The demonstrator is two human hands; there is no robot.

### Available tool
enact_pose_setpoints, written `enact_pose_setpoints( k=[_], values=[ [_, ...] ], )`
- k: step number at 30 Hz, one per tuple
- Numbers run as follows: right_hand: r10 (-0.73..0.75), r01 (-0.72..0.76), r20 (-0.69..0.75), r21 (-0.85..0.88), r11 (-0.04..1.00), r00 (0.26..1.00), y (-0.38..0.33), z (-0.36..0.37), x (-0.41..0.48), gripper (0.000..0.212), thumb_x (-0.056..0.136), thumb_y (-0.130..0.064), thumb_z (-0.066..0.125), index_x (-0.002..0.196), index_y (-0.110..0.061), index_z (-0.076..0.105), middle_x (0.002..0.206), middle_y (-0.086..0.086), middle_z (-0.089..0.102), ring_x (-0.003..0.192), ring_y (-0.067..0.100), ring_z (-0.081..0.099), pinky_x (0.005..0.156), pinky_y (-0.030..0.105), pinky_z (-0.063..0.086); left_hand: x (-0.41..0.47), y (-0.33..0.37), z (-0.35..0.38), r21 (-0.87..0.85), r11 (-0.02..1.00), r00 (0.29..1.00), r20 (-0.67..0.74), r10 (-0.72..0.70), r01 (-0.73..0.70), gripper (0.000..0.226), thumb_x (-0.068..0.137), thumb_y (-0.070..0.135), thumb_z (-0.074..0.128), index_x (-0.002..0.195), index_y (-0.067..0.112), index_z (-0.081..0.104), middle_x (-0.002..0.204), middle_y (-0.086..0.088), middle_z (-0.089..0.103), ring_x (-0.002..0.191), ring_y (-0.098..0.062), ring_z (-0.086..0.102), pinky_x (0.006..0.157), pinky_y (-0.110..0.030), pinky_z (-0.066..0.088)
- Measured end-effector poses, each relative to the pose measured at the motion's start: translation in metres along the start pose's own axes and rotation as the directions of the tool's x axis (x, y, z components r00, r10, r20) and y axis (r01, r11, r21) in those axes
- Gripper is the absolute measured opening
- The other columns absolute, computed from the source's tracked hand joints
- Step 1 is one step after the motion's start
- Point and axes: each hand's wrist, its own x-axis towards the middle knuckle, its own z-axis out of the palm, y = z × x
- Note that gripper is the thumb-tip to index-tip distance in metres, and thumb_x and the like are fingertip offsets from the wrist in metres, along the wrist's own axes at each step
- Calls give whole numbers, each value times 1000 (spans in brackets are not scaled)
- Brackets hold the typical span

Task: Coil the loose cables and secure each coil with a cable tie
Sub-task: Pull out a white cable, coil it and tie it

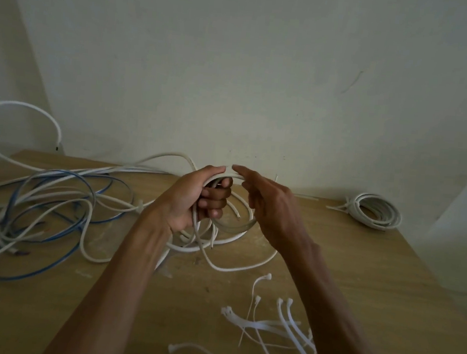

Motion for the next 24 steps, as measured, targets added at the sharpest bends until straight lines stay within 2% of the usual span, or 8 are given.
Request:
enact_pose_setpoints(
  k=[6, 10, 12, 14, 16, 18, 21, 24],
  values=[
    [-55, 55, 0, -81, 995, 998, 5, -2, 1, 43, 106, -23, 48, 148, -31, 48, 100, -1, 70, 83, 12, 67, 64, 40, 57, -9, 3, -5, 219, 976, 994, 107, -7, -17, 39, 105, 41, 42, 81, 14, 57, 60, 4, 31, 48, -9, 33, 67, -33, 53],
    [204, -196, -3, 257, 946, 979, 3, 1, 2, 53, 102, -58, 32, 140, -28, 52, 92, -5, 66, 76, 8, 64, 70, 33, 59, -7, 7, 3, 141, 983, 993, -20, 119, -115, 41, 108, 39, 39, 73, 21, 50, 56, 10, 24, 42, -5, 22, 43, -19, 31],
    [370, -415, 188, 398, 818, 910, 5, -1, 2, 77, 95, -74, 19, 118, -15, 62, 95, 5, 70, 84, 17, 69, 79, 47, 60, -5, 11, 8, -13, 982, 972, -143, 186, -190, 45, 109, 37, 36, 66, 24, 42, 50, 12, 23, 37, -3, 20, 36, -18, 21],
    [276, -555, 566, 409, 724, 777, 6, -3, -3, 79, 93, -74, 26, 121, -11, 65, 112, 5, 73, 101, 15, 70, 95, 44, 55, -4, 14, 12, -118, 954, 939, -245, 242, -276, 47, 109, 35, 35, 63, 25, 39, 47, 11, 22, 34, -3, 18, 35, -18, 15],
    [75, -469, 790, 282, 837, 609, 0, 3, -9, 61, 87, -64, 61, 132, -21, 61, 128, -6, 68, 117, 5, 63, 103, 31, 48, -3, 16, 11, -151, 927, 905, -316, 284, -343, 47, 109, 36, 34, 63, 25, 39, 47, 11, 23, 35, -3, 18, 35, -19, 14],
    [40, -356, 836, 189, 915, 547, 2, 16, -14, 41, 86, -36, 77, 124, -24, 66, 119, -9, 71, 111, 2, 65, 96, 23, 49, -3, 17, 6, -149, 903, 872, -364, 328, -402, 46, 110, 38, 34, 67, 24, 39, 48, 10, 24, 37, -4, 19, 36, -20, 16],
    [280, -377, 628, 24, 926, 726, 22, 20, -15, 10, 98, -23, 62, 96, -24, 72, 89, -6, 68, 89, 17, 70, 82, 34, 54, -9, 23, -11, -117, 886, 852, -354, 386, -449, 44, 109, 41, 33, 70, 22, 41, 52, 10, 24, 40, -5, 20, 39, -20, 20],
    [474, -286, 265, -527, 801, 840, 51, -3, -18, 15, 99, -38, 58, 104, -35, 72, 101, -2, 56, 107, 22, 57, 90, 38, 41, -18, 30, -32, -123, 903, 895, -242, 375, -412, 44, 108, 43, 32, 72, 21, 44, 52, 10, 24, 43, -6, 23, 44, -19, 32]
  ],
)
